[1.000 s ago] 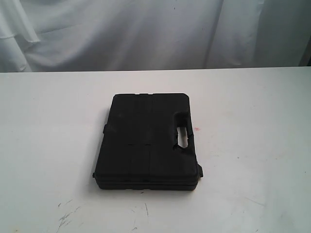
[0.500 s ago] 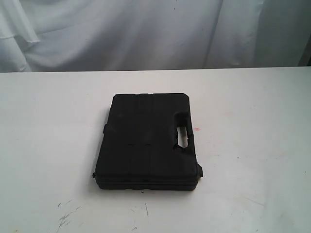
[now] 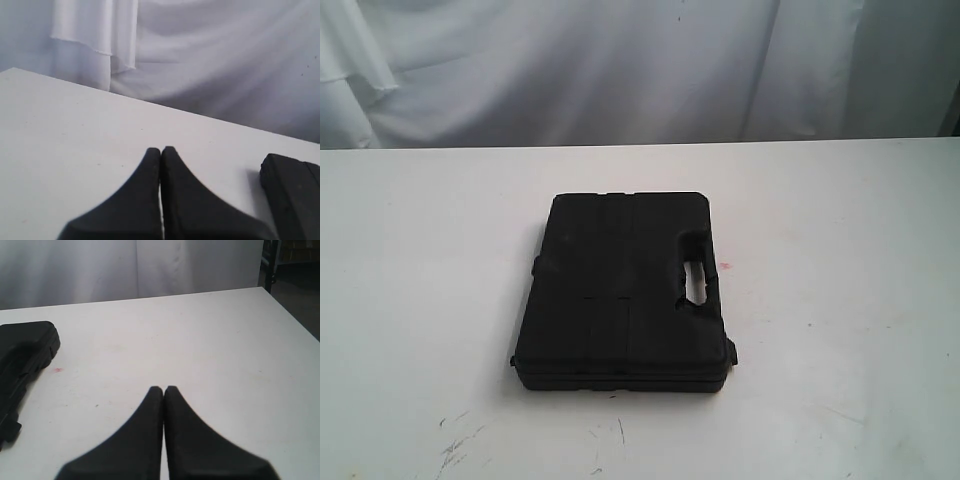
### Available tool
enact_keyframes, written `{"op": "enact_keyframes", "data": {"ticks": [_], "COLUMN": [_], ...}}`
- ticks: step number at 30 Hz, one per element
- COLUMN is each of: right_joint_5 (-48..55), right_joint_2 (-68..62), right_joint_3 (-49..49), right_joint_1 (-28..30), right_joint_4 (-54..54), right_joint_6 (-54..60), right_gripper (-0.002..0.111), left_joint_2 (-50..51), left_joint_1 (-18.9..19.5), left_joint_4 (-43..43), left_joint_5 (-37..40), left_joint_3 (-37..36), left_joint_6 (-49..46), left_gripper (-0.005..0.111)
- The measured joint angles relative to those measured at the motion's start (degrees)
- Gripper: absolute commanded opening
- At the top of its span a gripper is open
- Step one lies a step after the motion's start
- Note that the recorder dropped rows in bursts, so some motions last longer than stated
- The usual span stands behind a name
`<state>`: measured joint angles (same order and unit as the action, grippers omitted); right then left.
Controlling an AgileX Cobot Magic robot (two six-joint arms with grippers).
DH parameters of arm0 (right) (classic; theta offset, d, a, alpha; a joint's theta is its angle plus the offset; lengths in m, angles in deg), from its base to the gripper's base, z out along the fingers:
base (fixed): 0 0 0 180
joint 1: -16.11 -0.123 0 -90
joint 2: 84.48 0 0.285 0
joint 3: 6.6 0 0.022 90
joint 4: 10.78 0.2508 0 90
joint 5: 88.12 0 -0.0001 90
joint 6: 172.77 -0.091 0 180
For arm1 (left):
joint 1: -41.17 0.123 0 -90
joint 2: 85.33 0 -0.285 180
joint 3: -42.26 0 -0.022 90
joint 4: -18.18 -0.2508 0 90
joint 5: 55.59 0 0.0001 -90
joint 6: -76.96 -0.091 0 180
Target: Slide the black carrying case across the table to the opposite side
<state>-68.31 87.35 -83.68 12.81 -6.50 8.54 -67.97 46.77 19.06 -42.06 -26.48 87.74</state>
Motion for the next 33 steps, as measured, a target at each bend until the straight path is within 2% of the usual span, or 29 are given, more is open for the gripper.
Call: {"op": "enact_keyframes", "data": {"ticks": [2,7,22,33], "right_joint_5": [0.00,0.00,0.00,0.00], "right_joint_2": [0.00,0.00,0.00,0.00], "right_joint_3": [0.00,0.00,0.00,0.00], "right_joint_1": [0.00,0.00,0.00,0.00], "right_joint_4": [0.00,0.00,0.00,0.00], "right_joint_6": [0.00,0.00,0.00,0.00], "right_gripper": [0.000,0.000,0.000,0.000], "left_joint_2": [-2.20,-4.83,-9.33,-9.33], "left_joint_1": [0.00,0.00,0.00,0.00], "left_joint_4": [1.78,2.18,1.90,1.79], "left_joint_5": [2.76,4.54,6.87,7.42], "left_joint_3": [-0.10,-1.89,-8.04,-8.20], "left_joint_6": [-4.95,-8.37,-9.27,-9.26], "left_gripper": [0.000,0.000,0.000,0.000]}}
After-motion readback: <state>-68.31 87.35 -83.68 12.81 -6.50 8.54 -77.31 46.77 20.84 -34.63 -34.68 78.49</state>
